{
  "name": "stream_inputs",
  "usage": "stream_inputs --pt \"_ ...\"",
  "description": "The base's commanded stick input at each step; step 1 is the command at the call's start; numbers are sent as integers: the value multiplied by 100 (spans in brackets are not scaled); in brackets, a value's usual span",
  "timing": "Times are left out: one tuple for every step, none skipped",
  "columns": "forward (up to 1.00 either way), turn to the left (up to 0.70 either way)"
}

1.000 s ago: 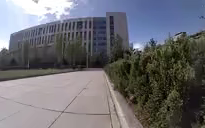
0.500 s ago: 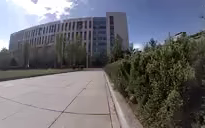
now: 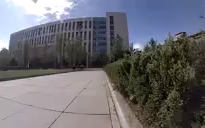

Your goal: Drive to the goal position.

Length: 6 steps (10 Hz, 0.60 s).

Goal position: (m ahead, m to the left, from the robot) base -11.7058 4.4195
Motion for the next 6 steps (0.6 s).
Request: stream_inputs --pt "4 0" --pt "4 0" --pt "4 0" --pt "4 0" --pt "4 0" --pt "4 0"
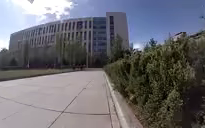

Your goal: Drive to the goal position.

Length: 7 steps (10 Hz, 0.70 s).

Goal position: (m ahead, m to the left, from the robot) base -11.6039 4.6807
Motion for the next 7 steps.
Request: stream_inputs --pt "4 0" --pt "5 0" --pt "4 0" --pt "4 0" --pt "4 0" --pt "4 0" --pt "4 0"
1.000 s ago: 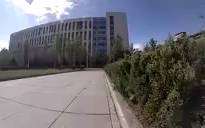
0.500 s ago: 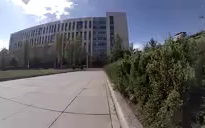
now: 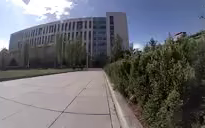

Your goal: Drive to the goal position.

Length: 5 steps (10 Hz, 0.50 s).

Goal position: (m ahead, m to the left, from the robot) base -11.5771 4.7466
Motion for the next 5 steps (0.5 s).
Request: stream_inputs --pt "4 0" --pt "4 0" --pt "4 0" --pt "4 0" --pt "4 0"
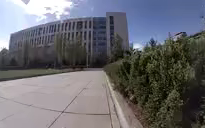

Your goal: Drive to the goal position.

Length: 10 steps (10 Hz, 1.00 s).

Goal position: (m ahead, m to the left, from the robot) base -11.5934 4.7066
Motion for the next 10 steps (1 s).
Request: stream_inputs --pt "4 0" --pt "4 0" --pt "4 0" --pt "4 0" --pt "4 0" --pt "4 0" --pt "4 0" --pt "4 0" --pt "4 0" --pt "5 0"
